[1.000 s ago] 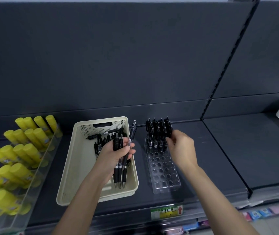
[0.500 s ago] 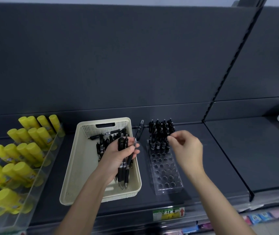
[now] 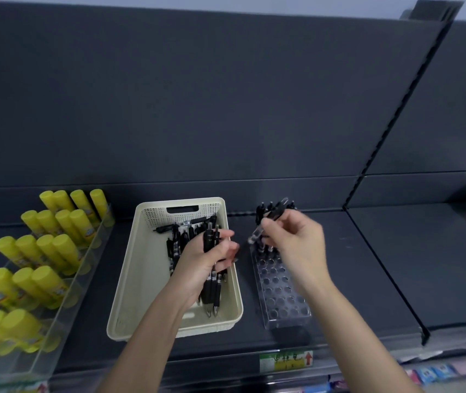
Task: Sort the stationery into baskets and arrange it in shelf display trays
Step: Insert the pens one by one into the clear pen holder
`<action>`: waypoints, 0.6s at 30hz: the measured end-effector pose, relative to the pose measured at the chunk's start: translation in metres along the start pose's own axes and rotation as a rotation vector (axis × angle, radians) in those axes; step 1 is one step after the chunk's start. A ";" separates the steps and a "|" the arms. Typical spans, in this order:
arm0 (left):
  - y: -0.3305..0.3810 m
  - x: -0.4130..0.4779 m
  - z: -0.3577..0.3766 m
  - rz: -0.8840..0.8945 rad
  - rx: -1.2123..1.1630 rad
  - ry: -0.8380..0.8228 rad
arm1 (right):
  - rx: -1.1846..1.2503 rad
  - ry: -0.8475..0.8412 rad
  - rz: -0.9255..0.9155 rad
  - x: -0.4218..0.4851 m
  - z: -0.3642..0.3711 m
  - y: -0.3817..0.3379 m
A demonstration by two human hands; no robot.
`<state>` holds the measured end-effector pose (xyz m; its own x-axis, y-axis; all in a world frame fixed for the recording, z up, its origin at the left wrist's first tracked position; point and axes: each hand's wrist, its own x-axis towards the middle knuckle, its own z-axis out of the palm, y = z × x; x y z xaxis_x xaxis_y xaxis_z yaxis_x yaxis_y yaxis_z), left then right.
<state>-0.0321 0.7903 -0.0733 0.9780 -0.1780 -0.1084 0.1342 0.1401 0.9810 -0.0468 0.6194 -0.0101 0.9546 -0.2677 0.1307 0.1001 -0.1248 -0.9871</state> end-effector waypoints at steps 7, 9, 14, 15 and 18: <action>-0.004 0.008 -0.003 -0.166 -0.077 0.228 | -0.370 0.050 -0.121 0.003 -0.019 0.015; -0.004 0.008 -0.002 -0.202 -0.136 0.259 | -0.440 0.038 -0.130 0.002 -0.017 0.024; -0.001 0.008 -0.001 -0.189 -0.186 0.278 | -0.518 0.035 -0.199 0.004 -0.016 0.030; -0.001 0.007 -0.001 -0.185 -0.183 0.273 | -0.531 0.037 -0.209 0.004 -0.016 0.030; -0.001 0.005 -0.001 -0.171 -0.174 0.237 | -0.572 0.015 -0.209 0.005 -0.016 0.033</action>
<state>-0.0271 0.7906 -0.0754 0.9461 0.0152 -0.3236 0.3049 0.2956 0.9053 -0.0434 0.5987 -0.0405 0.9265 -0.1954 0.3215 0.1140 -0.6686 -0.7348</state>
